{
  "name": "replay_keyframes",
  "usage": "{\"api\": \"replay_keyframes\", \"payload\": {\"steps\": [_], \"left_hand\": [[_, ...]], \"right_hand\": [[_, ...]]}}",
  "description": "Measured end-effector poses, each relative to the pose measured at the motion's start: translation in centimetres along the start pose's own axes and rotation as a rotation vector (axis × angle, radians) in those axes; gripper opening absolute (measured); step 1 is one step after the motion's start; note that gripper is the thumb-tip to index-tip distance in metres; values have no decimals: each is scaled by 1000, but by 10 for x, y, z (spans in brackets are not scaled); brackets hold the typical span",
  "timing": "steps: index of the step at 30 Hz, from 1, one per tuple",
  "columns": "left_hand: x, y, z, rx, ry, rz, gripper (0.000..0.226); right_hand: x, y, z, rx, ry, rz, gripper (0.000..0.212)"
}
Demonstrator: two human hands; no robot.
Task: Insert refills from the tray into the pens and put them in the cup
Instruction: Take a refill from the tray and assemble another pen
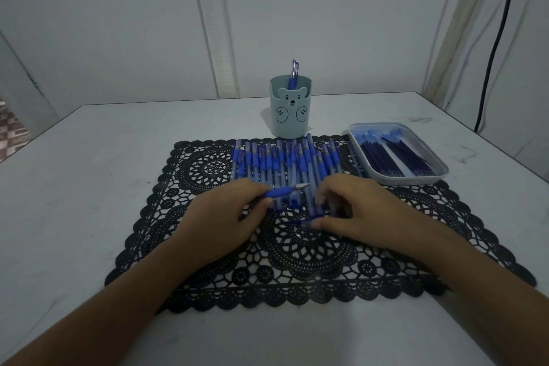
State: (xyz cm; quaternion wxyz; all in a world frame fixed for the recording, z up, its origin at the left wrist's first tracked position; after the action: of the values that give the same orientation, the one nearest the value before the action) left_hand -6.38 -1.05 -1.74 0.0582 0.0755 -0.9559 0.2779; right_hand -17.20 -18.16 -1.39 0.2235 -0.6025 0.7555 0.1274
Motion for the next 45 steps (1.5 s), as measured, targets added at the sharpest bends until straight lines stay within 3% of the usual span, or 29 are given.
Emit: {"api": "replay_keyframes", "payload": {"steps": [7, 12, 16, 20, 33, 45], "left_hand": [[-2, 0, 0, -6, 5, -19, 36], [-3, 0, 0, 15, 25, -41, 37], [-3, 1, 0, 9, 38, -38, 37], [-3, 0, 1, -7, 31, -26, 37], [1, 0, 0, -12, 39, -12, 36], [16, -7, 0, -25, 81, -8, 38]], "right_hand": [[-5, 2, 9, -7, 102, -78, 17], [-5, 1, -5, 22, -108, 30, 1], [1, 1, -15, 136, -294, 115, 6], [-2, 1, -14, 134, -374, 105, 7], [4, -2, -12, 198, -485, 126, 6], [-13, 0, 1, 50, -627, 60, 9]]}}
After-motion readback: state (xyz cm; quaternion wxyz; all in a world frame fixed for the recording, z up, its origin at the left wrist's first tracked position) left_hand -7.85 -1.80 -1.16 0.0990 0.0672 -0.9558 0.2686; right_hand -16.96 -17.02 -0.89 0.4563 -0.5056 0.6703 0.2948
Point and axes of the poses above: each hand's wrist, its own y-axis away from the middle knuckle, its own z-axis out of the palm, x = y × z, the point moved 3 cm from there along -y, towards the middle knuckle, and after that the axes turned 13 degrees about z, right-handed, at the moved point
